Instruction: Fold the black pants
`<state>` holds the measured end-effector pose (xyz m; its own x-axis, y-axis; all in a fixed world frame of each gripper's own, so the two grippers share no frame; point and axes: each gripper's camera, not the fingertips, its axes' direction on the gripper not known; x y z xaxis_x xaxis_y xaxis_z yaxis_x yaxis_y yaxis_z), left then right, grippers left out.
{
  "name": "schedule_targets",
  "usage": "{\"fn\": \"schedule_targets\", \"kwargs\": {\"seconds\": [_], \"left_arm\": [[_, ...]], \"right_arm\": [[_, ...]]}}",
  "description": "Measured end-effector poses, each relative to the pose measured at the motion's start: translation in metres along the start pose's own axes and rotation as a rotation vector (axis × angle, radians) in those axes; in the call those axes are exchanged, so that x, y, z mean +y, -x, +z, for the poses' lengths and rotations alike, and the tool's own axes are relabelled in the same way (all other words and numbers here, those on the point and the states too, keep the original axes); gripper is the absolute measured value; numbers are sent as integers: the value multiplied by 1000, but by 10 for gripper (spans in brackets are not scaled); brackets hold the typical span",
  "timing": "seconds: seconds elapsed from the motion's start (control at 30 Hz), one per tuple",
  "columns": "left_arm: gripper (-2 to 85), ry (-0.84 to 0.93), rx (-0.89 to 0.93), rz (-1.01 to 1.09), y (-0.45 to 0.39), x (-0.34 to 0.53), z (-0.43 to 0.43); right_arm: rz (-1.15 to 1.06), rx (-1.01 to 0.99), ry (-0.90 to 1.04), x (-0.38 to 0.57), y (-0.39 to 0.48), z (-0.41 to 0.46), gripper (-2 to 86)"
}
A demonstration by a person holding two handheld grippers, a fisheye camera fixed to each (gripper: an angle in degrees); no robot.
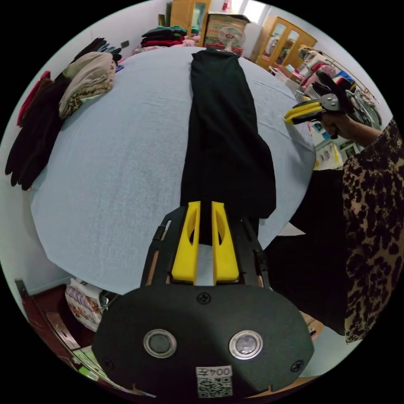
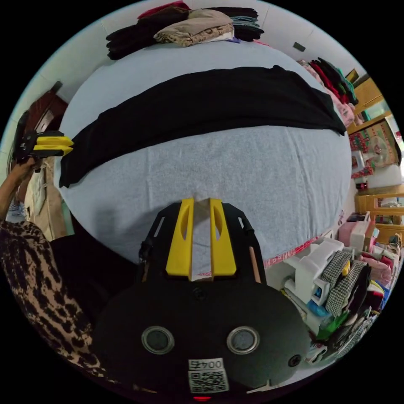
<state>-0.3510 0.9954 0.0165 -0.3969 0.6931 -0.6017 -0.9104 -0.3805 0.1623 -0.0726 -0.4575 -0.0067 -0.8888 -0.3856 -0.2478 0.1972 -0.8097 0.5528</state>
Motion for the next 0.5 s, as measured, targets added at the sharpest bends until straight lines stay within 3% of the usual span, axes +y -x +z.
{"fn": "schedule_targets", "kwargs": {"seconds": [0.1,0.3,0.5], "left_arm": [[15,-4,40,13,16,-1,1],[21,30,74,32,39,-6,-1],[27,88,100,86,57,-13,-4]], "right_arm": [[38,20,-1,22,25,2,67],[173,-124,-77,75,43,7,86],[245,-521,-244,132,80,-5,171]]}}
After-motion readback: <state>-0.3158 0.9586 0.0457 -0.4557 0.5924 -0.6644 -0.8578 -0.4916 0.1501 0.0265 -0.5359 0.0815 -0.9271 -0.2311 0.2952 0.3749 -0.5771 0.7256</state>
